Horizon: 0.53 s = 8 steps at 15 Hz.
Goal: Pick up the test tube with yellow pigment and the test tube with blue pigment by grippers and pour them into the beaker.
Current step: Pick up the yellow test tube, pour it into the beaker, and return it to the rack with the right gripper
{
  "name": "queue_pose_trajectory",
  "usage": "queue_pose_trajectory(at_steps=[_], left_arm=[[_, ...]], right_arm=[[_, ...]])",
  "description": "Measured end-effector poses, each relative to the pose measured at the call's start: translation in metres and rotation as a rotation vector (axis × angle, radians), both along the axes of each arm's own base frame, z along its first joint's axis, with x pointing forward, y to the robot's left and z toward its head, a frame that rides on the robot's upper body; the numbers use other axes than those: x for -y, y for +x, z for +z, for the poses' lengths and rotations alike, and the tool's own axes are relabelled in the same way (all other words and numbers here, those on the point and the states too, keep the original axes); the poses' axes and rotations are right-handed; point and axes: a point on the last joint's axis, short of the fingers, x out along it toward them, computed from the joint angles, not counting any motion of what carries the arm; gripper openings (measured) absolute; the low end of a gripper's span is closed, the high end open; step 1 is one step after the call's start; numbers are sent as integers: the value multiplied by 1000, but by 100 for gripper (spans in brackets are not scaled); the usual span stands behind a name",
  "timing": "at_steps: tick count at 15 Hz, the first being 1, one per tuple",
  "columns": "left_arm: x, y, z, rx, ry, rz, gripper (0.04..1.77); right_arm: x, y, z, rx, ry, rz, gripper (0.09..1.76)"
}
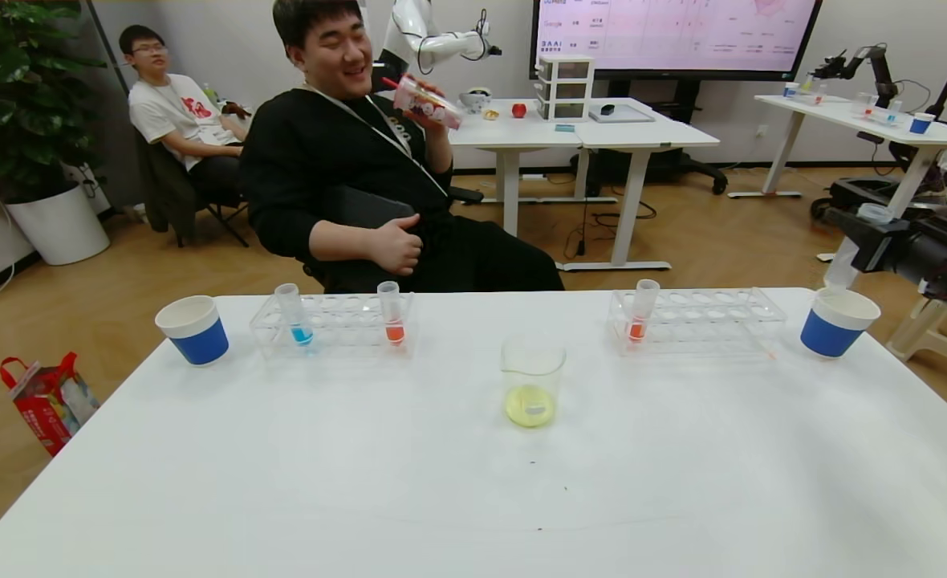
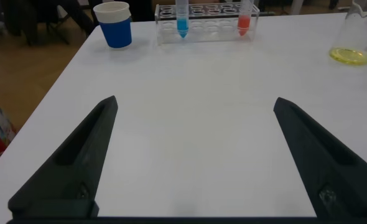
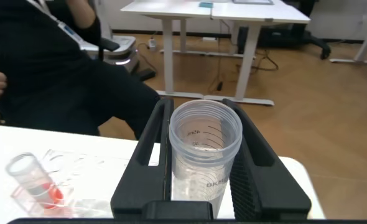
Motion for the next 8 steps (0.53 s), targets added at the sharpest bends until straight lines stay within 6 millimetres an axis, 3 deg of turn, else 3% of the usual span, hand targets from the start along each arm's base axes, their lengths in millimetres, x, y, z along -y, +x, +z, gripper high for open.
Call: queue_pose_trajectory(at_steps=[3,8], left_arm=[[0,0,0,0,0,0,175],[0,0,0,0,0,0,175]], right_arm=[[38,3,-5,3,-3,-79,52],[57,13,-30,-32,9,-117,52]])
